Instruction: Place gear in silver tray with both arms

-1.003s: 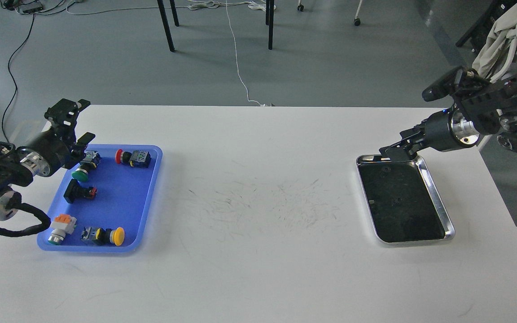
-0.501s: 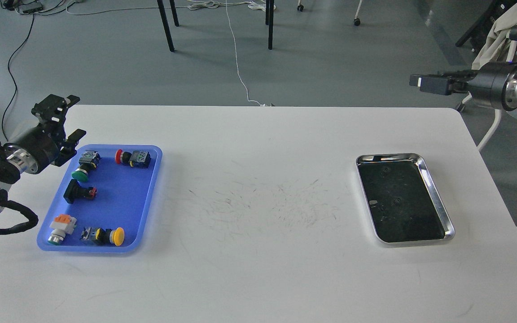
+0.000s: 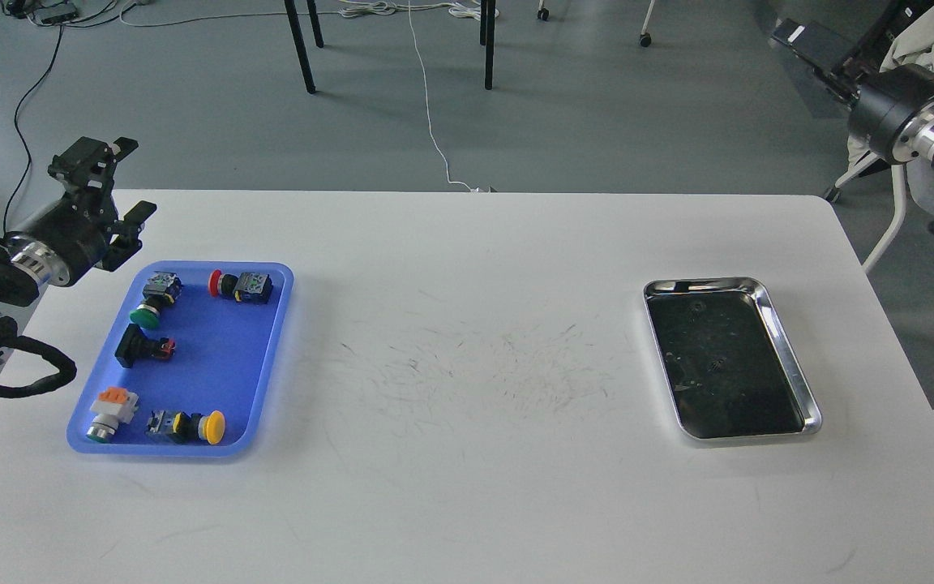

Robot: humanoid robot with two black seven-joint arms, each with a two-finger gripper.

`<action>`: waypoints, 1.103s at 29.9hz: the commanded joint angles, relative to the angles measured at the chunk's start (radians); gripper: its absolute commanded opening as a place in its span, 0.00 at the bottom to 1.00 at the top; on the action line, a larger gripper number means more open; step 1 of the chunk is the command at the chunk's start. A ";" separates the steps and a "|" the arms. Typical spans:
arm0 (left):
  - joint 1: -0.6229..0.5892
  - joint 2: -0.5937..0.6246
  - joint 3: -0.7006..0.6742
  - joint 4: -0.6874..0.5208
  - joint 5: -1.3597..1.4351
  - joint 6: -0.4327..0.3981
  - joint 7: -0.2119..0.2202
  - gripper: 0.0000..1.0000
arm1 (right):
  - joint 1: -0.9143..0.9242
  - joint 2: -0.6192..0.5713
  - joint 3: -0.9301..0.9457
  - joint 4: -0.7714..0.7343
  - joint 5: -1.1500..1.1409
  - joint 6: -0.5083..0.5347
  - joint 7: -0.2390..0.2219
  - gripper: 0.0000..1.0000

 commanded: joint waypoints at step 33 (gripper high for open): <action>-0.069 -0.089 -0.127 0.090 -0.125 0.000 0.180 0.98 | -0.318 0.239 0.504 0.018 0.409 0.080 -0.242 0.99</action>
